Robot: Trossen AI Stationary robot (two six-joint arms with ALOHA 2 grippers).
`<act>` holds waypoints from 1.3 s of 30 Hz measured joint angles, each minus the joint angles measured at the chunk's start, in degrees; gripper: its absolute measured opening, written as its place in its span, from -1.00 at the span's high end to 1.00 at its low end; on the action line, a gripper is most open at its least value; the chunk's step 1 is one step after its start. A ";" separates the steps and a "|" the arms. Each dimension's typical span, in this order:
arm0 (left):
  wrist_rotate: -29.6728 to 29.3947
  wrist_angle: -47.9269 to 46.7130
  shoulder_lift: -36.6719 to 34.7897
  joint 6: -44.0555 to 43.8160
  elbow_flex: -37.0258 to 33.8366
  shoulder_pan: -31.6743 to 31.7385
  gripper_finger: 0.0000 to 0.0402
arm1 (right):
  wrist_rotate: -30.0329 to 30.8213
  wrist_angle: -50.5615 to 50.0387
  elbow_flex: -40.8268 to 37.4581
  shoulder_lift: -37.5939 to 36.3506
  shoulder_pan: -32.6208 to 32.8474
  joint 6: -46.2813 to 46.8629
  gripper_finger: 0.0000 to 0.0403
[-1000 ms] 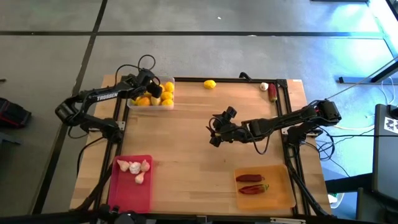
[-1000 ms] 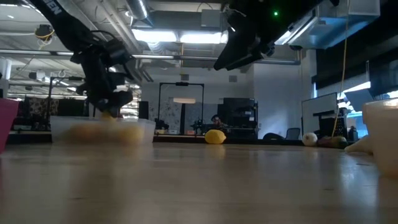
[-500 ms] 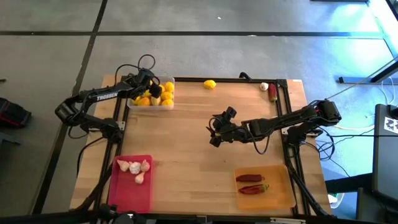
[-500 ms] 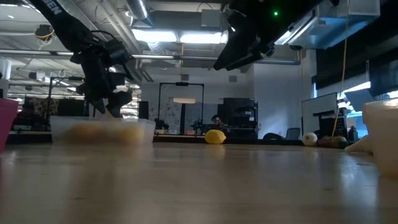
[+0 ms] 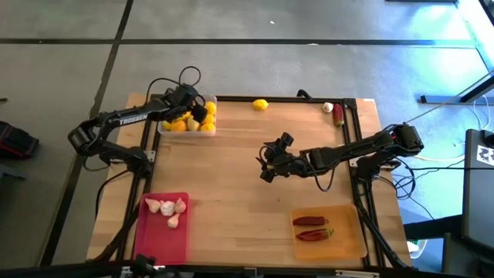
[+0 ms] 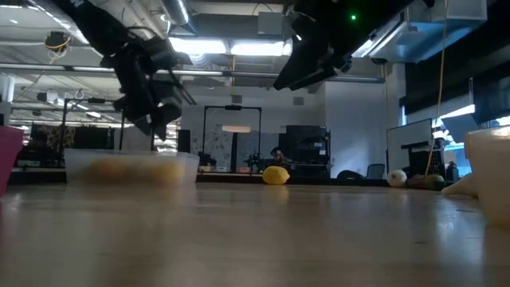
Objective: Sort produce into baskets
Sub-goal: Put the yellow lemon into the left white bin
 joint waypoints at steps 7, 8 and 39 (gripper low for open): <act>0.82 -0.12 -0.02 0.44 2.78 -7.13 -0.33 | 0.00 -0.04 0.00 0.00 0.00 0.02 -0.42; 1.87 0.20 -0.04 0.47 2.80 -8.20 -0.33 | 0.00 -0.08 0.00 0.00 0.00 0.02 -0.42; 13.27 25.23 0.44 -3.77 -8.13 -22.31 -0.32 | -8.14 -0.92 0.02 0.00 -22.82 -12.75 -0.42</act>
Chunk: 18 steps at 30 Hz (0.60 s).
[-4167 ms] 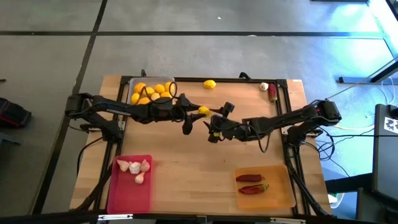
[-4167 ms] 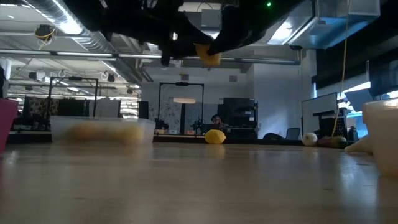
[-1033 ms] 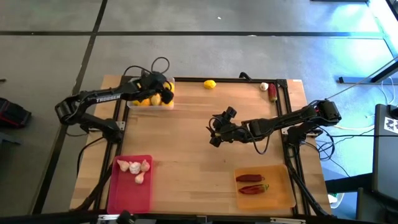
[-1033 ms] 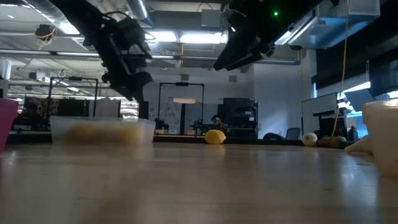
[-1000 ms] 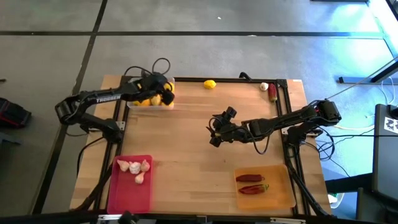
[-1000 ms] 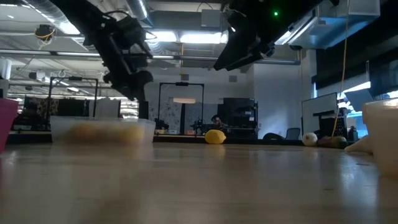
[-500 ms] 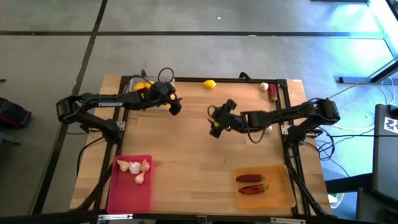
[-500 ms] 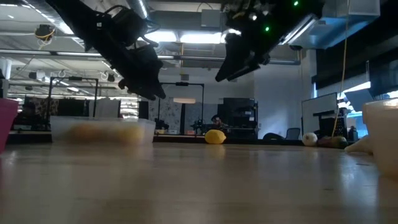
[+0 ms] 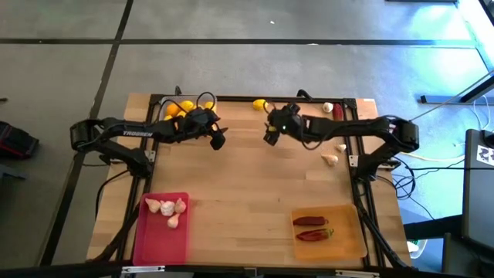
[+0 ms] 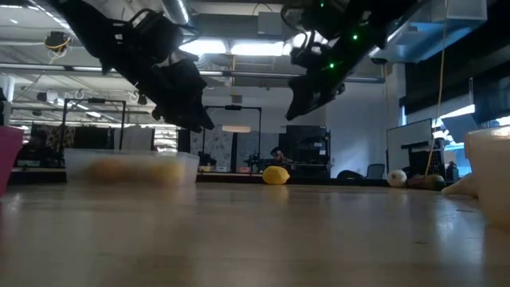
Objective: Sort produce into baskets
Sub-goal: Put the yellow lemon into the left white bin
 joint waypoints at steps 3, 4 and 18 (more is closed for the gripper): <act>-0.01 2.64 0.00 0.09 -1.02 0.00 -0.32 | -1.08 0.04 0.00 -0.01 -3.19 0.08 -0.42; -0.01 2.74 0.00 0.09 -1.02 0.00 -0.32 | -1.99 0.06 0.00 -0.01 -4.26 0.10 -0.42; -0.05 4.73 0.00 0.13 -1.02 0.00 -0.32 | -17.35 -0.65 5.68 2.22 -16.59 -3.05 -0.42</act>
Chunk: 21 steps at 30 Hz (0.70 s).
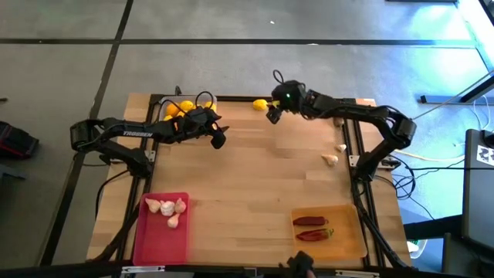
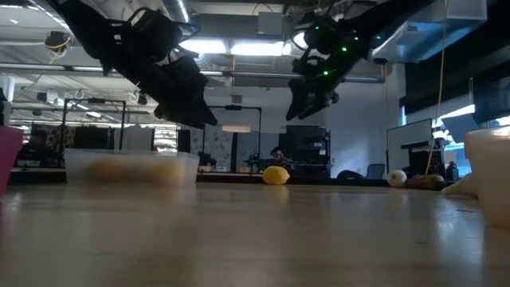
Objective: Sort produce into baskets
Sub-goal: Put the yellow lemon into the left white bin
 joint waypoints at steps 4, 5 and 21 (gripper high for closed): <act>-0.01 -0.04 0.00 0.01 0.00 0.00 -0.32 | 0.02 -6.06 6.90 3.61 -2.17 -2.52 -0.42; -0.01 -0.10 0.00 0.02 0.00 -0.01 -0.32 | 0.02 -7.92 8.66 4.63 -2.72 -3.16 -0.42; -0.03 0.01 0.00 0.35 0.00 -0.07 -0.32 | -5.05 -14.74 22.34 20.92 -5.86 -10.15 -0.42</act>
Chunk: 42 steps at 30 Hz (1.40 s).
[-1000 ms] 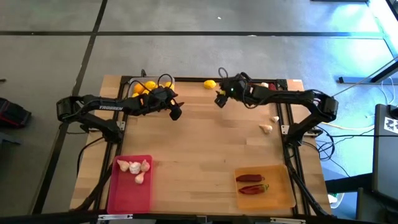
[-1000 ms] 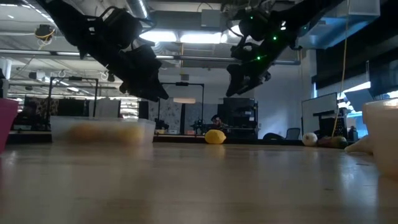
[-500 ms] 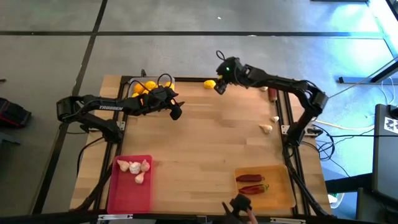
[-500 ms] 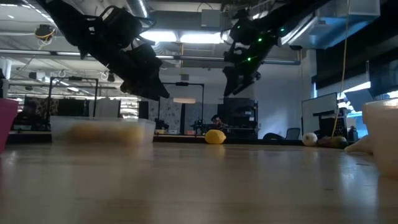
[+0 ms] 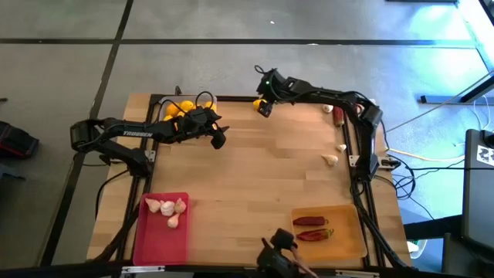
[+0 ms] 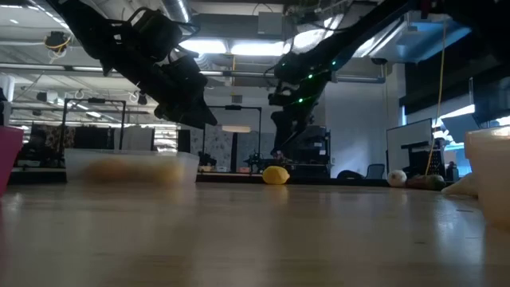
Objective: Sort produce into baskets
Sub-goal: Put the yellow lemon into the left white bin
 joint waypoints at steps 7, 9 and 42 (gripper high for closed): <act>0.00 0.07 0.00 -0.02 0.00 0.00 -0.32 | 0.09 -1.90 5.04 6.22 -0.17 -0.39 -0.42; 0.00 0.07 0.00 -0.02 0.00 0.00 -0.32 | 0.06 -1.92 5.37 7.02 -0.15 -1.67 -0.42; -0.05 2.75 0.00 2.22 -0.02 -0.52 -0.32 | -9.07 -2.19 6.47 12.35 0.37 -0.94 0.35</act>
